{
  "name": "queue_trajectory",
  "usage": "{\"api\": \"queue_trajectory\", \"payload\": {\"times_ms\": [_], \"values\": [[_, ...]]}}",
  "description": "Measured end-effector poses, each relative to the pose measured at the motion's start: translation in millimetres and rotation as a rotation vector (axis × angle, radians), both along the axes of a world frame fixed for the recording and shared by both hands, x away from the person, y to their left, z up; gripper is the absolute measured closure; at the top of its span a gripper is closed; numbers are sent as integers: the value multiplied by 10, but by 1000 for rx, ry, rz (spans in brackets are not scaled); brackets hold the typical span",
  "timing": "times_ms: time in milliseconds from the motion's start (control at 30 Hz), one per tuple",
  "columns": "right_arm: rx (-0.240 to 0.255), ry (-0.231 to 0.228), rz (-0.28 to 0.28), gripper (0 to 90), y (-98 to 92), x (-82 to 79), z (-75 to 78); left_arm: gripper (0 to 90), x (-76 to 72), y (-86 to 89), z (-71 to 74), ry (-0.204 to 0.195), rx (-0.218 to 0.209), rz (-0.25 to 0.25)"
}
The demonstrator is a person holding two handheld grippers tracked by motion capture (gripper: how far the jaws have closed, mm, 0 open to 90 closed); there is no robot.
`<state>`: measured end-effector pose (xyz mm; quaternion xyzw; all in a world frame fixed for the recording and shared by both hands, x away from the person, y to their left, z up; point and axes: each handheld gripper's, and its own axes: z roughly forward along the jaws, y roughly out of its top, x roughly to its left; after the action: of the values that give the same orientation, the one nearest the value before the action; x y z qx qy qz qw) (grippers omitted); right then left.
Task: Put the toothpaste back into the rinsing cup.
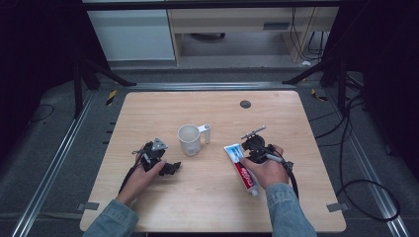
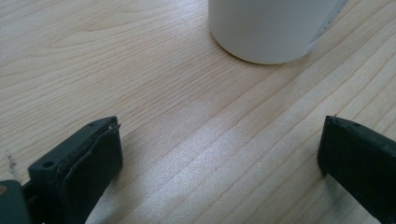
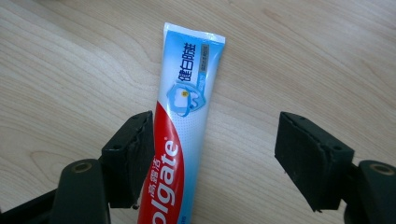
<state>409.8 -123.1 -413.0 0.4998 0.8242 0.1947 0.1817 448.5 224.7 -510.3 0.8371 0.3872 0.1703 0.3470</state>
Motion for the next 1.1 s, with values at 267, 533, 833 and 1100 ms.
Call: {"api": "queue_trajectory", "payload": {"times_ms": [267,533,833,1100], "values": [[13,29,1,370,42,81,-27,0,2,0,0,1,-1,-1],[1,87,10,443,113,202,-117,0,4,1,0,1,0,-3],[6,142,1,428,147,292,-202,0,4,1,1,1,1,-3],[10,189,-2,398,178,370,-299,0,6,0,0,1,-1,-3]]}}
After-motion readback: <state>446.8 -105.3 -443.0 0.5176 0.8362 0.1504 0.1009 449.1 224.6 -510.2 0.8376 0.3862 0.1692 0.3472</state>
